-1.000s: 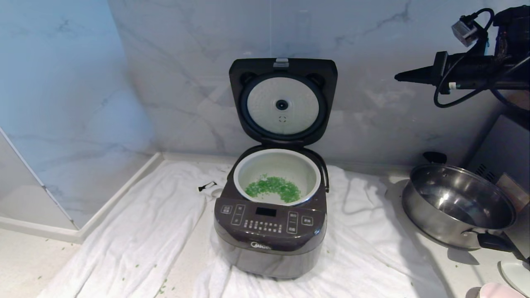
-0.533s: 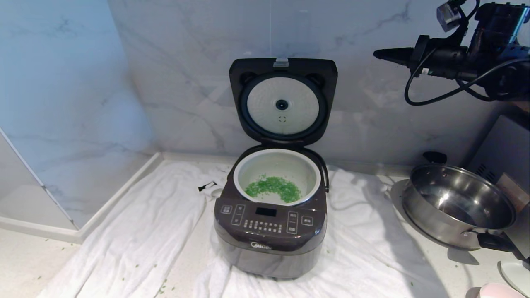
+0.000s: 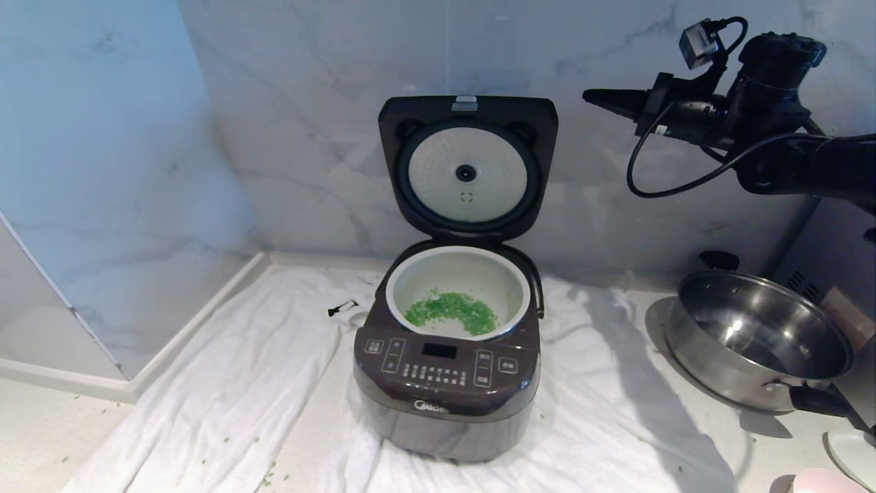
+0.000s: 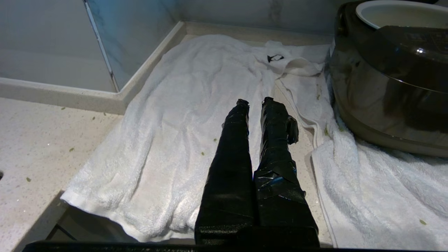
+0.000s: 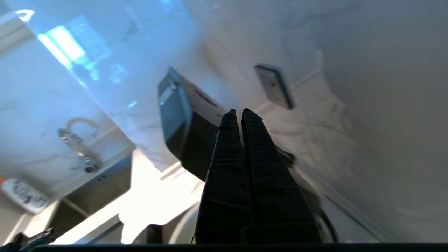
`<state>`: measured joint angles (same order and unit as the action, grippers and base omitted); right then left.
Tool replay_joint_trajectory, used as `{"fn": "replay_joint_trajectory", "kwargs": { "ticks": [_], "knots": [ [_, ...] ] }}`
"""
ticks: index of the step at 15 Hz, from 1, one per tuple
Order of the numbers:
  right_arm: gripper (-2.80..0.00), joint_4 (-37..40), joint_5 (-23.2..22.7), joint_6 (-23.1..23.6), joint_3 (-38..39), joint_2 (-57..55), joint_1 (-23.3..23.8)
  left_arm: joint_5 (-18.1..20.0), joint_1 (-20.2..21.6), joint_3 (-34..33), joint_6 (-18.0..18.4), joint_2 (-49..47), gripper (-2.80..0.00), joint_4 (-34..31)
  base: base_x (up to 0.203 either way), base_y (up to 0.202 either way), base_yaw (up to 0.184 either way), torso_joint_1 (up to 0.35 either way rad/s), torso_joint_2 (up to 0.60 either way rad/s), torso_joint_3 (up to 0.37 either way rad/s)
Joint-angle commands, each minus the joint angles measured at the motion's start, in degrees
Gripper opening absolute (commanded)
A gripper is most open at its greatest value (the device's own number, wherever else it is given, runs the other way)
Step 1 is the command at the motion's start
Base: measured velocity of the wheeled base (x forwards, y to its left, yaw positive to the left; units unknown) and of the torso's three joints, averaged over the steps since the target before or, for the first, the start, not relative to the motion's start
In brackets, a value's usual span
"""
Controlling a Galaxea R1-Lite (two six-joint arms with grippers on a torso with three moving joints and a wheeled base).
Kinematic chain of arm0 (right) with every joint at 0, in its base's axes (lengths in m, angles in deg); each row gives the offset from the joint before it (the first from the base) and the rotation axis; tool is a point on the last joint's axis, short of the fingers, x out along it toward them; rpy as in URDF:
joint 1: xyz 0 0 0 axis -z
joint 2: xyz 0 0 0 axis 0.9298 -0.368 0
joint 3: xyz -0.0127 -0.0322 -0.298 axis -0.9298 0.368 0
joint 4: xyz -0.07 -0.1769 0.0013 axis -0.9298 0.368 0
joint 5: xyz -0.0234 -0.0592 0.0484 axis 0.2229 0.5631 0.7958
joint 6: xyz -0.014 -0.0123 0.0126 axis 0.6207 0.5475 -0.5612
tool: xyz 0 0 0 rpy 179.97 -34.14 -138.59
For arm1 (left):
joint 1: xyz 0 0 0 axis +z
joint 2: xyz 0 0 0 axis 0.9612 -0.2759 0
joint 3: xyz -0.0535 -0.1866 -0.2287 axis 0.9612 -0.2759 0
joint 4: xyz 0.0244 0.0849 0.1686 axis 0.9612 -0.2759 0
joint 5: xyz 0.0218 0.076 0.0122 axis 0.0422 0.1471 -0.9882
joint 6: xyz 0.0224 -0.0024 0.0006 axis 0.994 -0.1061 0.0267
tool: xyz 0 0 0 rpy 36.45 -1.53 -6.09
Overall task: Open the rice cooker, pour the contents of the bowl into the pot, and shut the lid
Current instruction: Close the rice cooker
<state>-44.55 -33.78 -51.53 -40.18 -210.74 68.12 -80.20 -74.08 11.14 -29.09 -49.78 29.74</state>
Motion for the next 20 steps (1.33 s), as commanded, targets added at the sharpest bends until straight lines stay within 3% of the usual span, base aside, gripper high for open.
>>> {"fn": "replay_joint_trajectory", "kwargs": {
  "ticks": [1,7,12,16,20],
  "knots": [
    [-2.80,-1.60,-0.40,-1.14,-0.06,-1.31,-2.23,-0.03,0.01,0.00,-0.01,-0.08,-2.80,0.00,0.000,0.000,0.000,0.000,0.00,0.000],
    [-2.80,-2.98,-1.81,-2.36,-0.16,-0.19,-5.30,-0.03,0.01,0.00,-0.01,-0.08,-2.80,0.00,0.000,0.000,0.000,0.000,0.00,0.000],
    [-2.80,-3.41,-3.20,-10.27,2.09,2.76,-5.73,-0.03,0.01,0.00,-0.01,-0.08,-2.80,0.00,0.000,0.000,0.000,0.000,0.00,0.000],
    [-2.80,-3.42,-3.57,-11.29,6.52,4.01,-5.91,-0.03,0.01,0.00,-0.01,-0.08,-2.80,0.00,0.000,0.000,0.000,0.000,0.00,0.000],
    [-2.80,-3.56,-3.16,-12.16,1.40,2.05,-3.70,-0.03,0.01,0.00,-0.01,-0.08,-2.80,0.00,0.000,0.000,0.000,0.000,0.00,0.000]
  ]
}}
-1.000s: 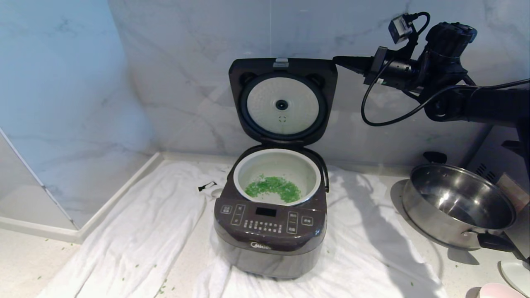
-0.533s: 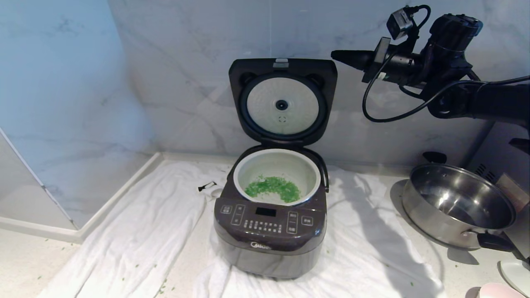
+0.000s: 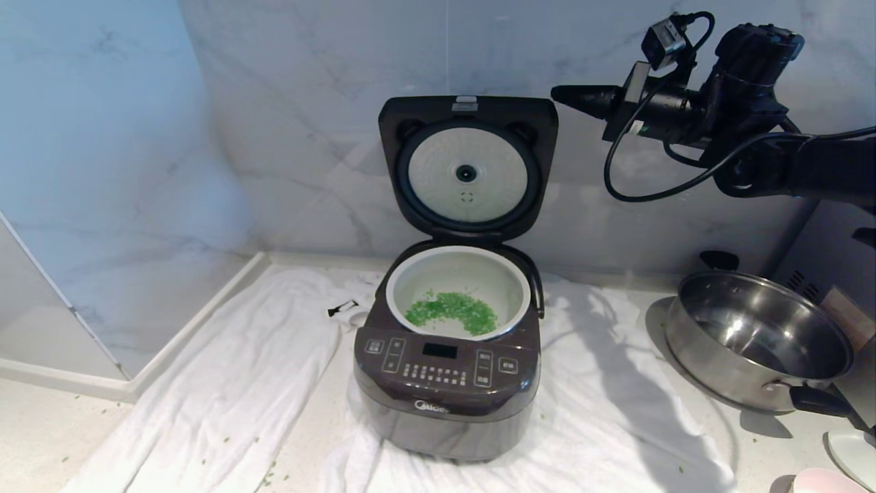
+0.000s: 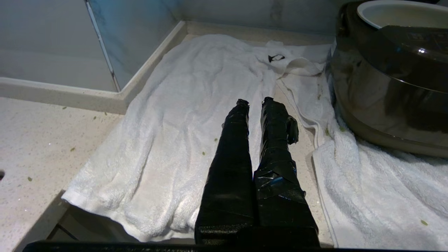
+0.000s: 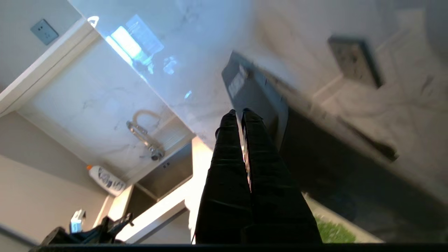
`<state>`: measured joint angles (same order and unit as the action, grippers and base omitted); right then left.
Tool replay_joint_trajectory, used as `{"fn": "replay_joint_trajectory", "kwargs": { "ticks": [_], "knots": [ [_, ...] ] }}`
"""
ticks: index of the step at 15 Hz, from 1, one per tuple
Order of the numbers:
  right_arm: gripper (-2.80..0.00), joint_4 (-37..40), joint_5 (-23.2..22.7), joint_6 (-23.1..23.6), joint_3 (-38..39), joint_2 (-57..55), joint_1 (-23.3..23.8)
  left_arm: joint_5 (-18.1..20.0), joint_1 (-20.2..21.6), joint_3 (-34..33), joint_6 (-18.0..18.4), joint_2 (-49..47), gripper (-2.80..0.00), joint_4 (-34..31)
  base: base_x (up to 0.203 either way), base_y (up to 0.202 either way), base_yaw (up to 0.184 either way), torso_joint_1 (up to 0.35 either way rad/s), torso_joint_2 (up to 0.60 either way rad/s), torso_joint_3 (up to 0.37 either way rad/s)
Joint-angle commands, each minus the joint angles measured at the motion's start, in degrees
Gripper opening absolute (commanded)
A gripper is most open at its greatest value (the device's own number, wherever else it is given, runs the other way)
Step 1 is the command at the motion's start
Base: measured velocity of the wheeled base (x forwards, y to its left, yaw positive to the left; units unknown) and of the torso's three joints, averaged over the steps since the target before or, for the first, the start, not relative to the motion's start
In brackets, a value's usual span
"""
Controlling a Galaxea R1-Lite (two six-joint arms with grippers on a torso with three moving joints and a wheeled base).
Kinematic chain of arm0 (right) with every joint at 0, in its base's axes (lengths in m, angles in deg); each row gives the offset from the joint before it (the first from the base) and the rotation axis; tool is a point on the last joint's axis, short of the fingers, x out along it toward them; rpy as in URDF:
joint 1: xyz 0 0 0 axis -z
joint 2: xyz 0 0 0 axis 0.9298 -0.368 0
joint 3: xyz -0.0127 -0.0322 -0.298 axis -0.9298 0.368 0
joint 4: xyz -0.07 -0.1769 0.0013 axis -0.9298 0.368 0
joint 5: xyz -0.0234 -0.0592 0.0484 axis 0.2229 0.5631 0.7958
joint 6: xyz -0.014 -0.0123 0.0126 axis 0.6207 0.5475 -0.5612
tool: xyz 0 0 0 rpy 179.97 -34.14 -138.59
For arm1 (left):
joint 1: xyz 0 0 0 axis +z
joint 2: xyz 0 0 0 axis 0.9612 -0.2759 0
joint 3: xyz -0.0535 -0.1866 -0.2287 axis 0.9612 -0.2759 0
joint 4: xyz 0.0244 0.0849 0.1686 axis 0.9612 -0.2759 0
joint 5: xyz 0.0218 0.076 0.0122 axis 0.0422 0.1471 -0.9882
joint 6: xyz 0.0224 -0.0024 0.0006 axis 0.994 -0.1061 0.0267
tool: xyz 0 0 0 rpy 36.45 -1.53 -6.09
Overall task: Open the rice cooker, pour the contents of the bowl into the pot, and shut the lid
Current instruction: Close the rice cooker
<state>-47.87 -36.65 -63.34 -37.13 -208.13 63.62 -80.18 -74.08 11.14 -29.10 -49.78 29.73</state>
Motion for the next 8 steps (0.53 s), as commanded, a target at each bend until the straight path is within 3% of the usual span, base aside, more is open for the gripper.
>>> {"fn": "replay_joint_trajectory", "kwargs": {
  "ticks": [1,3,5,8],
  "knots": [
    [-2.80,-2.14,-0.35,-1.17,-2.60,-0.41,2.28,-0.04,0.01,0.00,0.00,-0.08,-2.80,0.01,0.000,0.000,0.000,0.000,0.00,0.000],
    [-2.80,-9.88,-0.31,-2.81,-2.69,-0.33,3.14,-0.04,0.01,0.00,0.00,-0.08,-2.80,0.01,0.000,0.000,0.000,0.000,0.00,0.000],
    [-2.80,-11.32,-0.82,-5.98,-3.11,-2.20,3.71,-0.04,0.01,0.00,0.00,-0.08,-2.80,0.01,0.000,0.000,0.000,0.000,0.00,0.000],
    [-2.80,-11.66,-0.88,-6.33,-3.36,-7.46,3.36,-0.04,0.01,0.00,0.00,-0.08,-2.80,0.01,0.000,0.000,0.000,0.000,0.00,0.000]
  ]
}}
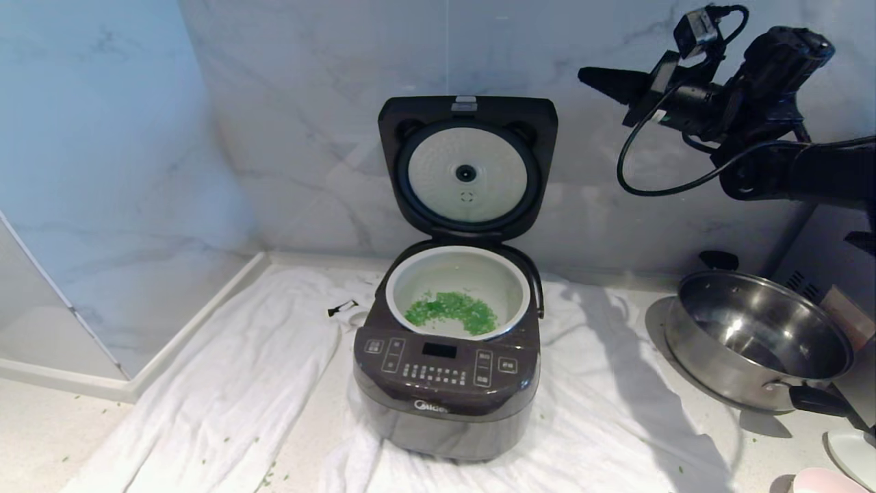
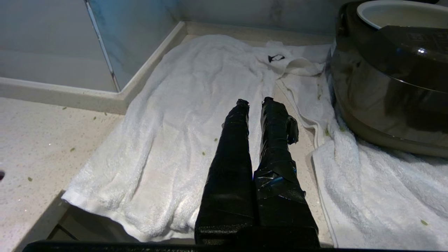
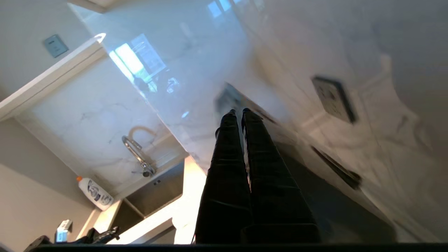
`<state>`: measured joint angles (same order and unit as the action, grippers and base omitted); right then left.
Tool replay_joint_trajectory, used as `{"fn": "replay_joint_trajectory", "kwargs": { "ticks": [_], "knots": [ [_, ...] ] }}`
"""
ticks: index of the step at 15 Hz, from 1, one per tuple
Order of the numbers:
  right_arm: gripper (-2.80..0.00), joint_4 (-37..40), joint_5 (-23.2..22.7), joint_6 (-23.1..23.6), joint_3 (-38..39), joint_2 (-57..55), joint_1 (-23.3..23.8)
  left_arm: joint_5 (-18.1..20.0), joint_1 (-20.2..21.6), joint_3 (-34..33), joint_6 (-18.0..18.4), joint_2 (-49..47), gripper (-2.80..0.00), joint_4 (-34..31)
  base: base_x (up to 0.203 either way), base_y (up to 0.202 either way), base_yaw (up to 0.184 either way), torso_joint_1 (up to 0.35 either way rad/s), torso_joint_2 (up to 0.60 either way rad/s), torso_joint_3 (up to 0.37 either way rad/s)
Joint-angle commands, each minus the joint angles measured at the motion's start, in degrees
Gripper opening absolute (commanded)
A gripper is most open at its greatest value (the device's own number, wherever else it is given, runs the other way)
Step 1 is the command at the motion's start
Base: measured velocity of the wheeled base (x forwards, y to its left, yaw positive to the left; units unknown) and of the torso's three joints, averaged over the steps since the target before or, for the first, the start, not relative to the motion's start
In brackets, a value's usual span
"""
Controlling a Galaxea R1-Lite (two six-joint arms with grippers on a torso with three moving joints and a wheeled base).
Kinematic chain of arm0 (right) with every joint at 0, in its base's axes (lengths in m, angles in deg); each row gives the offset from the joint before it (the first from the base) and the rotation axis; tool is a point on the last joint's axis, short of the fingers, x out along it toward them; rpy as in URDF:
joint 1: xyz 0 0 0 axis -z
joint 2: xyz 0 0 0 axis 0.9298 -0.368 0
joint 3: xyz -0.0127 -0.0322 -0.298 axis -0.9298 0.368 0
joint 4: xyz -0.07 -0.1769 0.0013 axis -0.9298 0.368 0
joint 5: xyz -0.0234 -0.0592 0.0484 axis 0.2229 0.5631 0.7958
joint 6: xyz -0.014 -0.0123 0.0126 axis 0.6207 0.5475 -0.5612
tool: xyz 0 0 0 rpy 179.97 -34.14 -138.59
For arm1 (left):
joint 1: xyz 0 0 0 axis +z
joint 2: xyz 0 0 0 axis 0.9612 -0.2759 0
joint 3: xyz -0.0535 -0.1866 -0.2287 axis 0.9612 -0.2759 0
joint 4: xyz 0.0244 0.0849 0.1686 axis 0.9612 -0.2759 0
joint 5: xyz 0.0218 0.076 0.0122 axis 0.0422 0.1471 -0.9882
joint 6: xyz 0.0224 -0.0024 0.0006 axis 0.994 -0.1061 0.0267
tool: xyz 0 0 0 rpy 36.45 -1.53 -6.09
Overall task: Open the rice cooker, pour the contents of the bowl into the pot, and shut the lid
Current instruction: Close the rice cooker
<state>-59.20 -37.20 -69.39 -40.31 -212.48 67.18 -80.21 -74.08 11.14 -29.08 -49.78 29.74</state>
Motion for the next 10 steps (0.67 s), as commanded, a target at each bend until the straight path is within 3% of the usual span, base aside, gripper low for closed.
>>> {"fn": "replay_joint_trajectory", "kwargs": {
  "ticks": [1,10],
  "knots": [
    [-2.80,-0.89,-0.26,-0.29,-0.63,-4.73,-0.35,-0.02,0.01,0.00,-0.03,-0.08,-2.80,0.00,0.000,0.000,0.000,0.000,0.00,0.000],
    [-2.80,-4.32,-0.24,-0.29,-1.16,-7.85,-5.00,-0.02,0.01,0.00,-0.03,-0.08,-2.80,0.00,0.000,0.000,0.000,0.000,0.00,0.000]
  ]
}}
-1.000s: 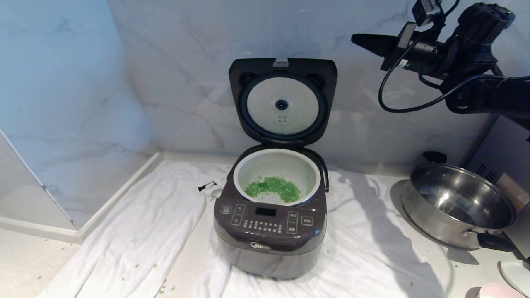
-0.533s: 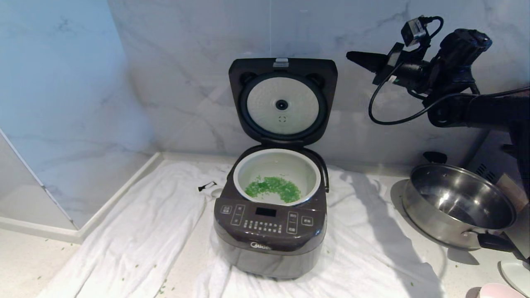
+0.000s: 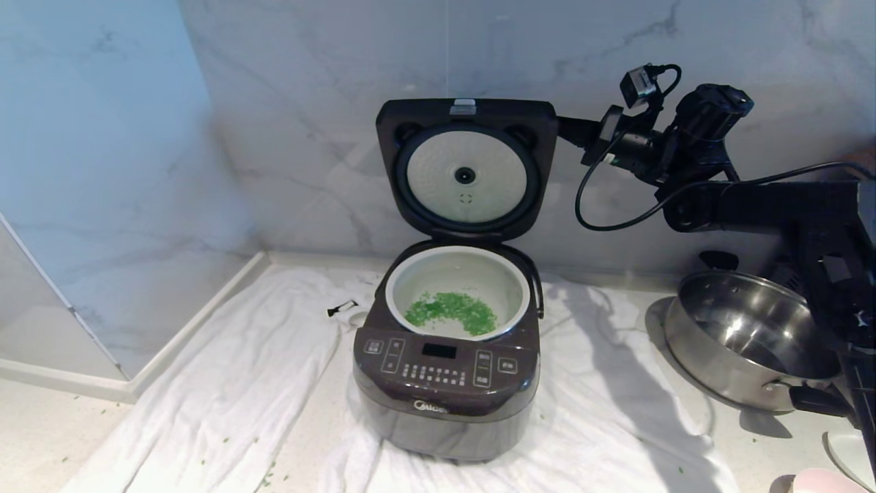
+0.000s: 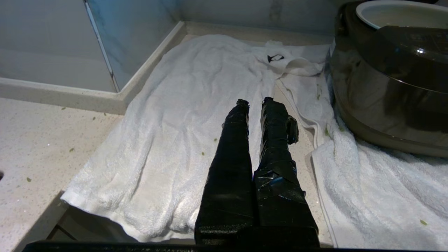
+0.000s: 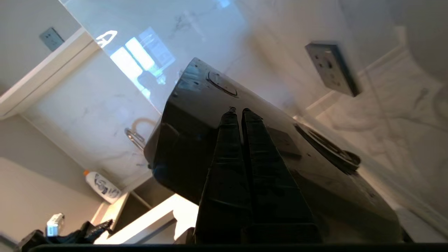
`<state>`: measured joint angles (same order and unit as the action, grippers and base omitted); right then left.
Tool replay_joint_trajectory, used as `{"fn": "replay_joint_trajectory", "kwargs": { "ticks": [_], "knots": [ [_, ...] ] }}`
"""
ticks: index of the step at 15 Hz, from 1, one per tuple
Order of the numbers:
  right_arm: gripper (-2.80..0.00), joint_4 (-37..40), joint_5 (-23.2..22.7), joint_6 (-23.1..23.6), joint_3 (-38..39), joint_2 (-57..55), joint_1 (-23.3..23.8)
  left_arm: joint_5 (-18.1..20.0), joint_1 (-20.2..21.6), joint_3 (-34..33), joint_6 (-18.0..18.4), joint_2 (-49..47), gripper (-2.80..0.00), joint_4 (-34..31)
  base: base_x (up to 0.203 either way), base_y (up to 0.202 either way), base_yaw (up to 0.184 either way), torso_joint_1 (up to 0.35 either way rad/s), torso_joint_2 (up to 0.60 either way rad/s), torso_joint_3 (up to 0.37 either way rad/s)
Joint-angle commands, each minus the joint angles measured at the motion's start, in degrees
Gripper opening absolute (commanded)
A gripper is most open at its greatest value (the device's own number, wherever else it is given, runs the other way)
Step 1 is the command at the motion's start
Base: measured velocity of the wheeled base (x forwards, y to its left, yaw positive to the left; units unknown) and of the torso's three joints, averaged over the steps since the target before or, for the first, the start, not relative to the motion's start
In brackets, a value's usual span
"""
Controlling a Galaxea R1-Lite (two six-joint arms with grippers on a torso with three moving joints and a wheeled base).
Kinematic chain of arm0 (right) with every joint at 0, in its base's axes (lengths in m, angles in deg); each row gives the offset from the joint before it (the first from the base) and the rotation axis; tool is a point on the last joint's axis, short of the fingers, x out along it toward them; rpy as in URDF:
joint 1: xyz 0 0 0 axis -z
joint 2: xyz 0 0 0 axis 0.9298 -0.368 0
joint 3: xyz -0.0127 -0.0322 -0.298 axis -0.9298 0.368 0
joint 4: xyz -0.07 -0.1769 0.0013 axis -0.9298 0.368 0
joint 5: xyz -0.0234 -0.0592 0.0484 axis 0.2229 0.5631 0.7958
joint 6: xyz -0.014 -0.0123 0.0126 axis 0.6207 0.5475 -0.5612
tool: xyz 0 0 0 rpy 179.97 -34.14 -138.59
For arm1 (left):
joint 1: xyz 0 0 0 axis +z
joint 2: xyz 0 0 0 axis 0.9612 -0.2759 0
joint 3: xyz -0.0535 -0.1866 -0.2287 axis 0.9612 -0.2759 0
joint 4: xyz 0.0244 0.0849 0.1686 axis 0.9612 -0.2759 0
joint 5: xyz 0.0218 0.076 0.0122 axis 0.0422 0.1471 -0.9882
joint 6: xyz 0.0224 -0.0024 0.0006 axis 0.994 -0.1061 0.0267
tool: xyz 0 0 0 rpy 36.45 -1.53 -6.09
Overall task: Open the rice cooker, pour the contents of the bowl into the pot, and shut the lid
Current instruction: Close the rice cooker
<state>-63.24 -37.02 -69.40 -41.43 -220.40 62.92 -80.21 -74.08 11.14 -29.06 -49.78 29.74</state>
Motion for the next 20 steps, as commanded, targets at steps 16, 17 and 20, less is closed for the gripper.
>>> {"fn": "replay_joint_trajectory", "kwargs": {
  "ticks": [16,17,20],
  "knots": [
    [-2.80,7.19,-5.79,-2.30,19.73,9.07,-3.65,-0.02,0.01,0.00,-0.04,-0.08,-2.80,0.00,0.000,0.000,0.000,0.000,0.00,0.000],
    [-2.80,9.21,-5.75,-1.01,19.78,9.21,-4.14,-0.02,0.01,0.00,-0.13,-0.08,-2.80,0.00,0.000,0.000,0.000,0.000,0.00,0.000],
    [-2.80,14.89,-5.17,3.27,19.79,9.94,-5.53,-0.02,0.01,0.00,-0.04,-0.08,-2.80,0.00,0.000,0.000,0.000,0.000,0.00,0.000]
  ]
}}
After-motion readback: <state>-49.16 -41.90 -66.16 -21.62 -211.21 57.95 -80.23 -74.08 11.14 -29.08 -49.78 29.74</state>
